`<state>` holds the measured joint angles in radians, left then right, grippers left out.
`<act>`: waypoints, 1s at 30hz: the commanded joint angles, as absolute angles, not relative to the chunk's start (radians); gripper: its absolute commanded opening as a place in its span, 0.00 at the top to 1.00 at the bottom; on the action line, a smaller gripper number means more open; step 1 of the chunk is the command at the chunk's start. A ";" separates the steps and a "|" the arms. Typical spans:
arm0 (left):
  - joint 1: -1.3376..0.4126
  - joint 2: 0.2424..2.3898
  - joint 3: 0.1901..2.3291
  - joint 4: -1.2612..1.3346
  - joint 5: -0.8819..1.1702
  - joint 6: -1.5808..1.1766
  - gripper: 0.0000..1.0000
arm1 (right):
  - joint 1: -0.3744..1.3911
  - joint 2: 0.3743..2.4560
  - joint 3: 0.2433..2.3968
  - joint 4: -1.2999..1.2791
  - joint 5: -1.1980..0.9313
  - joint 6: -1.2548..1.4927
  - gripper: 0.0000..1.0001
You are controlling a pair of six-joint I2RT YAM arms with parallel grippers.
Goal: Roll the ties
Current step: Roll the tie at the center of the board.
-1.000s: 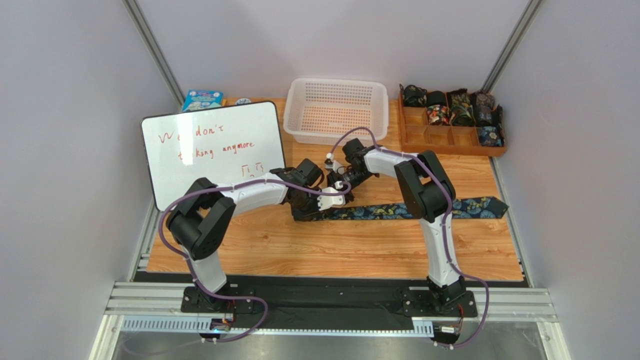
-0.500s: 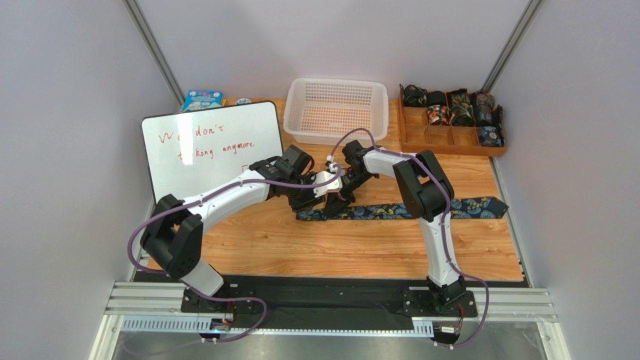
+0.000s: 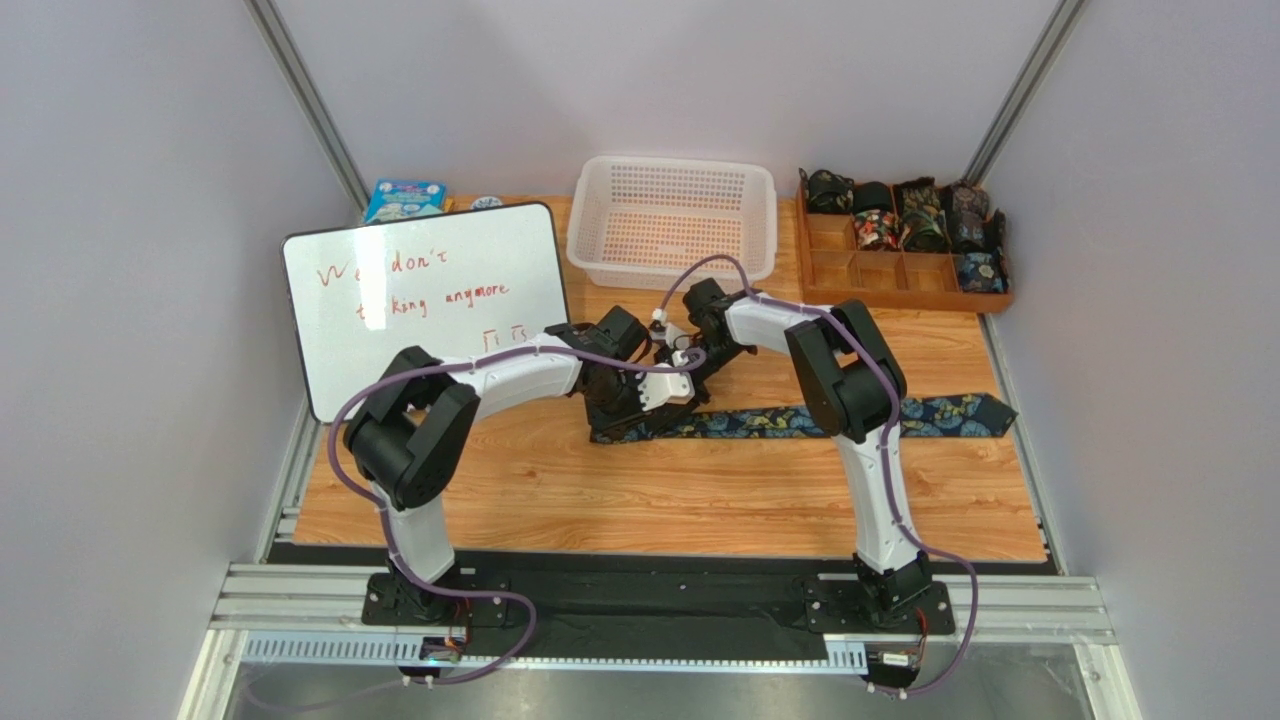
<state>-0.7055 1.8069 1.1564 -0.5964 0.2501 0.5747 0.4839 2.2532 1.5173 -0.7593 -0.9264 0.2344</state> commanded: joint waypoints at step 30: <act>-0.589 1.376 0.976 -0.483 0.505 0.727 0.02 | 0.482 2.292 1.562 -0.811 -0.890 0.156 1.00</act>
